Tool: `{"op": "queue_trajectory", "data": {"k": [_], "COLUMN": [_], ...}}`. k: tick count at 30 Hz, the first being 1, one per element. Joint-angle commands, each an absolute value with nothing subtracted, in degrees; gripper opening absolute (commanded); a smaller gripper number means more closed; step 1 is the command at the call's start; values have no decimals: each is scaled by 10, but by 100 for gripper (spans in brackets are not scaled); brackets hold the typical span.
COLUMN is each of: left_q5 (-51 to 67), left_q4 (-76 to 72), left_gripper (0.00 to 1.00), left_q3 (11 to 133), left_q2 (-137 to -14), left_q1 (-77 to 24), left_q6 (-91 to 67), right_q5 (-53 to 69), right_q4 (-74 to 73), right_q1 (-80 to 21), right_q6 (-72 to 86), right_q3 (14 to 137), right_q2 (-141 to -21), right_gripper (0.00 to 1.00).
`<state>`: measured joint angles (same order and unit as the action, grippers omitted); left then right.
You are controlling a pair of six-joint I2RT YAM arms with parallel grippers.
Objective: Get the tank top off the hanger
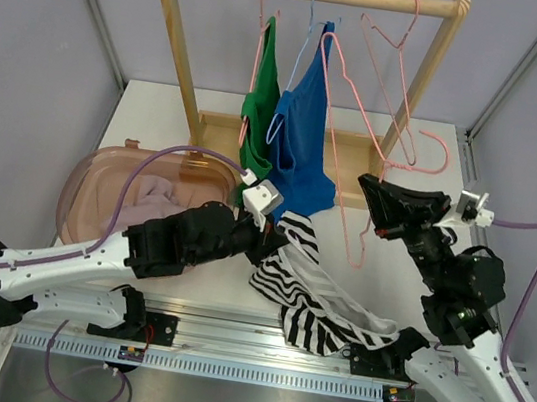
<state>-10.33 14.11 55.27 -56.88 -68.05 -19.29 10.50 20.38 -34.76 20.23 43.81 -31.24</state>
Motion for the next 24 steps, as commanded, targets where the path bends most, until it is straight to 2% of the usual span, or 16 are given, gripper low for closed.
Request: {"op": "queue_trajectory", "data": {"k": [1,5,7,10,11,13,14,15,19,21,22,24], "left_q5": [-140,-234,-237,-241,-243,-252,-254,-262,-282,-293,-296,-302], "left_q4": [111,182,199,217,222,240,244,256,286,305,312,328], "left_gripper": [0,2,8,23,41,58,63,73,88,92,99,99], "left_q3": [551,555,553,555,562,569,572,577,583,583,584,583], "left_q2": [-584,-602,-600,-595,-594,-588,-586,-583,-569,-557,-554,-541], "left_q1": [-682,-682,-682,-685,-686,-691,-696,-699,-711,-718,-722,-728], "left_q6": [-203,-239,-246,-254,-256,-258,-257,-258,-265,-272,-274,-280], "right_q5": [-24,-108,-115,-127,-134,-139,-148,-158,-174,-142,-123,-86], "right_q4": [240,-79,-132,-236,-260,-294,-298,-308,-341,-375,-382,-396], "right_q1": [-350,-350,-350,-350,-350,-350,-349,-349,-343,-315,-302,-266], "right_q6": [196,185,177,172,171,157,153,148,114,115,124,126], "right_q3": [488,657,716,819,846,906,925,945,1080,1133,1175,1210], "right_q2": [-343,-421,-451,-527,-571,-605,-620,-651,-735,-792,-808,-856], "right_gripper": [0,0,0,0,0,0,0,0,0,0,0,0]}}
